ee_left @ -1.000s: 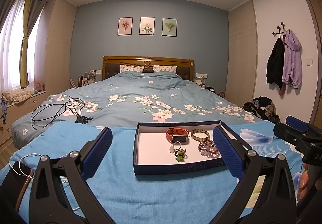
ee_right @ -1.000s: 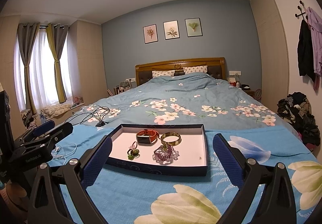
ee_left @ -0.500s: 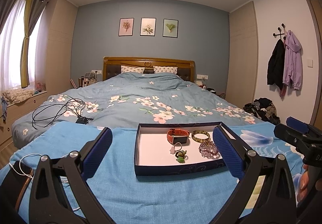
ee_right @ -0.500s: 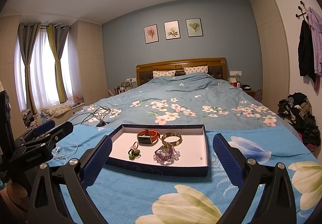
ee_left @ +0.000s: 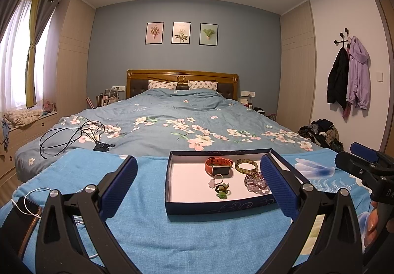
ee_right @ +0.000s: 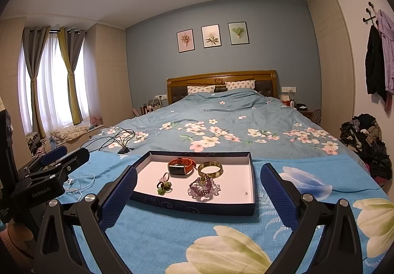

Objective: Organize jewelry

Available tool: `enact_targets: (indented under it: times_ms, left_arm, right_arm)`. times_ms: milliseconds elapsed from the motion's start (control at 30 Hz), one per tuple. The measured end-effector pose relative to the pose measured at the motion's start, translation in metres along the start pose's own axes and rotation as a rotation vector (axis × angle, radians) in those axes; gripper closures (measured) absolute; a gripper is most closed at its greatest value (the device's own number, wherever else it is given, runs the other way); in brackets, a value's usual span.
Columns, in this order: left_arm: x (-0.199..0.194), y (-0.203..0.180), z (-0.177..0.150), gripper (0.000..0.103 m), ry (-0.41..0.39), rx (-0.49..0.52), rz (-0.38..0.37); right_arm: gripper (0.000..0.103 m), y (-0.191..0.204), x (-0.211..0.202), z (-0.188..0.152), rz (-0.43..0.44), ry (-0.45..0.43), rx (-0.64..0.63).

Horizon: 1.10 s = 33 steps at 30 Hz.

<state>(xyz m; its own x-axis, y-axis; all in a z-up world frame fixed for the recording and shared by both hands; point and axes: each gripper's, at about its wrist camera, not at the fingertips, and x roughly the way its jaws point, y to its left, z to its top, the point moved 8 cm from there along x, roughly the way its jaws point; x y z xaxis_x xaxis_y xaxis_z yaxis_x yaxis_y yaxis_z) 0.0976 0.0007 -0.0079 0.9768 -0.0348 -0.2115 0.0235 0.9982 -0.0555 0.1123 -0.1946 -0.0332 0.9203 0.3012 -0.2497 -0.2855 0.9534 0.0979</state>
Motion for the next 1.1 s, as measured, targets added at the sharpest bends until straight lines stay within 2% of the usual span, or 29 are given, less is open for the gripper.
enact_targets:
  times_ms: [1100]
  left_arm:
    - [0.0002,-0.0024,-0.0004,0.005,0.001,0.005,0.007]
  right_arm:
    - [0.006,-0.0030,0.0014,0.0001,-0.004,-0.002,0.002]
